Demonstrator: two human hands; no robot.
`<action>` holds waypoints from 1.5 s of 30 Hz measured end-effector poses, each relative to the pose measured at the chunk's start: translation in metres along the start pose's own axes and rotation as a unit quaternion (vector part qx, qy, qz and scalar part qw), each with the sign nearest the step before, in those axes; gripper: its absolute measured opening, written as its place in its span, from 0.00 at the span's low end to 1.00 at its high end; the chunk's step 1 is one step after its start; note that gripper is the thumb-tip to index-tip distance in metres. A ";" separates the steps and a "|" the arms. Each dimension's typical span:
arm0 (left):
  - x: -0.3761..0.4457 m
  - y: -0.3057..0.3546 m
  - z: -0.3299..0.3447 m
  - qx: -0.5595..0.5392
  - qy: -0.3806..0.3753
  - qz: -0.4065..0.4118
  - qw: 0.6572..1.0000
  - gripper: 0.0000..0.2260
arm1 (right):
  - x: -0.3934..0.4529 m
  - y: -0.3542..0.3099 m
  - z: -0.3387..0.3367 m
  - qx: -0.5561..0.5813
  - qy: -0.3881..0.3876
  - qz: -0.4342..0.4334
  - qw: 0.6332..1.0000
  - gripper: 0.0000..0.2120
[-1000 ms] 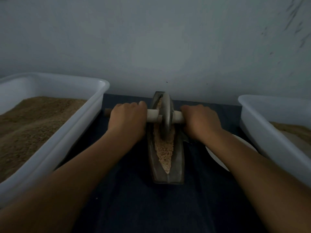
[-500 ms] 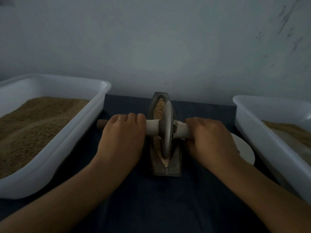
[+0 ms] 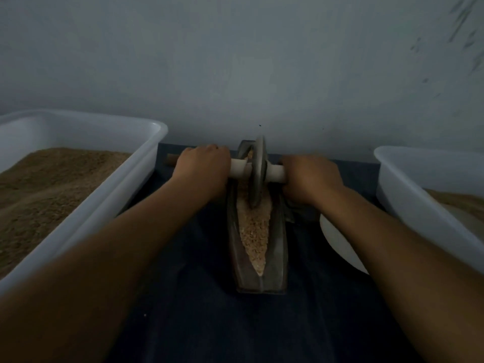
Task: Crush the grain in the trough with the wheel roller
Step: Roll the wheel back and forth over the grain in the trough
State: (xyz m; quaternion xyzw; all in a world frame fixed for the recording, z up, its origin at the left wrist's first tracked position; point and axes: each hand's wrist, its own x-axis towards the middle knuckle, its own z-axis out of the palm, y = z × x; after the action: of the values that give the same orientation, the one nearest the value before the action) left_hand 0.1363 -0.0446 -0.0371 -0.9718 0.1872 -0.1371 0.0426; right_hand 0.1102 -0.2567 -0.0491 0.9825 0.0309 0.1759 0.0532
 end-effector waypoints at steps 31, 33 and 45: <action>-0.106 0.017 -0.013 0.045 0.158 0.047 0.985 0.18 | -0.106 -0.014 -0.018 0.062 0.100 -0.058 0.991 0.12; -0.095 0.019 -0.009 0.045 0.143 0.042 0.988 0.17 | -0.099 -0.011 -0.013 0.061 0.090 -0.051 0.993 0.13; -0.006 0.005 0.002 -0.004 0.031 -0.022 0.999 0.14 | 0.007 -0.001 0.001 0.000 -0.007 0.006 1.000 0.13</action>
State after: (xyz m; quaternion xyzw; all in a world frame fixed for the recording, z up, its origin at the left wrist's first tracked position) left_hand 0.1298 -0.0469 -0.0412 -0.9711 0.1678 -0.1671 0.0294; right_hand 0.1173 -0.2555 -0.0481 0.9839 0.0245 0.1694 0.0519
